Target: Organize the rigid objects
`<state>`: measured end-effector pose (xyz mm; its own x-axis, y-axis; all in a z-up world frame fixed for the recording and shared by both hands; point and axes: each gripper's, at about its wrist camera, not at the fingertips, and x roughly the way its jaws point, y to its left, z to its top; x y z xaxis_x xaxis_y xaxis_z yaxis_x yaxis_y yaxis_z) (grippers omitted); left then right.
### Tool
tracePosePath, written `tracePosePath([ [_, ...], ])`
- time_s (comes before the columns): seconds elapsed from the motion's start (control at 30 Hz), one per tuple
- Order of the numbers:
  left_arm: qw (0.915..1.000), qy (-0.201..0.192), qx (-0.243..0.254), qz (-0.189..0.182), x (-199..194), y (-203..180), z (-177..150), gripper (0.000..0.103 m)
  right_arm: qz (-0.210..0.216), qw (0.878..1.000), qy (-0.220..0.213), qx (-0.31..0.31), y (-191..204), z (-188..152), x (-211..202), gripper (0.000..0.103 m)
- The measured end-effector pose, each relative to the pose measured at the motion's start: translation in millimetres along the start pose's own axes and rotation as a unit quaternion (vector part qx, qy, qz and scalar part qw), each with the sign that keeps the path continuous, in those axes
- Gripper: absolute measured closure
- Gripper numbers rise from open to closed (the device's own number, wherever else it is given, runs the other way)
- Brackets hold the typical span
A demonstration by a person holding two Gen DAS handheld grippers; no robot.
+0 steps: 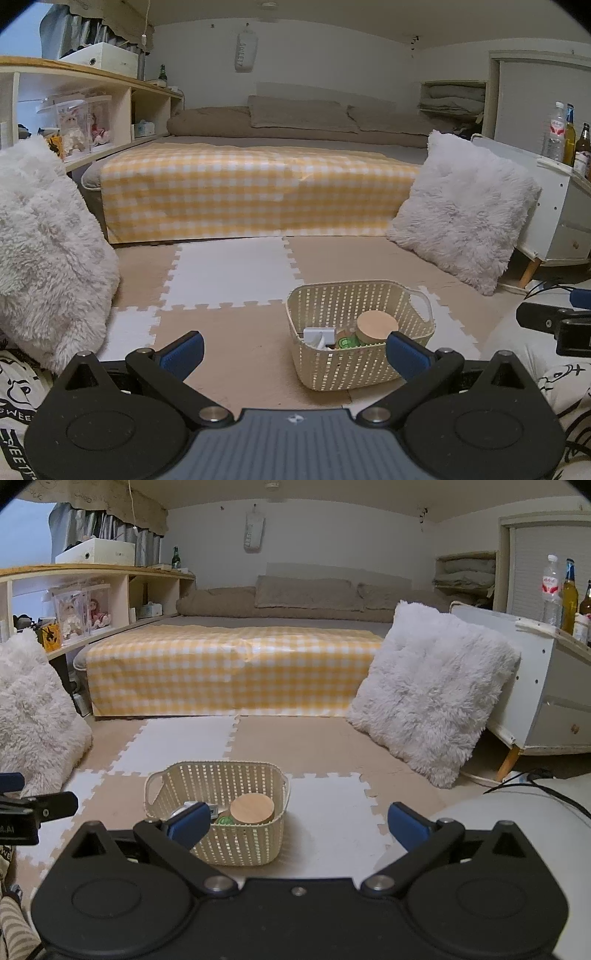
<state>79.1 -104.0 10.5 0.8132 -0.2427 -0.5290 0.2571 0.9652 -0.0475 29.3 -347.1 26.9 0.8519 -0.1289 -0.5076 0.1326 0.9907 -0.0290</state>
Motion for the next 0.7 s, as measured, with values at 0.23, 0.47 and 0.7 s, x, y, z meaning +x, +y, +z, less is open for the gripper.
tracePosePath([
  [0.23, 1.0, -0.003, -0.001, 0.004, 0.1, -0.7, -1.9, 0.0, 0.0, 1.0, -0.001, -0.011, 5.6, -0.1, -0.3, 0.0],
  [0.47, 1.0, -0.003, -0.002, 0.003, 0.2, -0.5, -2.0, 0.0, 0.0, 1.0, 0.0, -0.009, 6.0, -0.1, 0.0, 0.0],
  [0.7, 1.0, -0.003, -0.001, 0.004, 0.1, -1.0, -1.9, 0.0, 0.0, 1.0, 0.001, -0.009, 6.1, -0.2, 0.1, 0.0],
])
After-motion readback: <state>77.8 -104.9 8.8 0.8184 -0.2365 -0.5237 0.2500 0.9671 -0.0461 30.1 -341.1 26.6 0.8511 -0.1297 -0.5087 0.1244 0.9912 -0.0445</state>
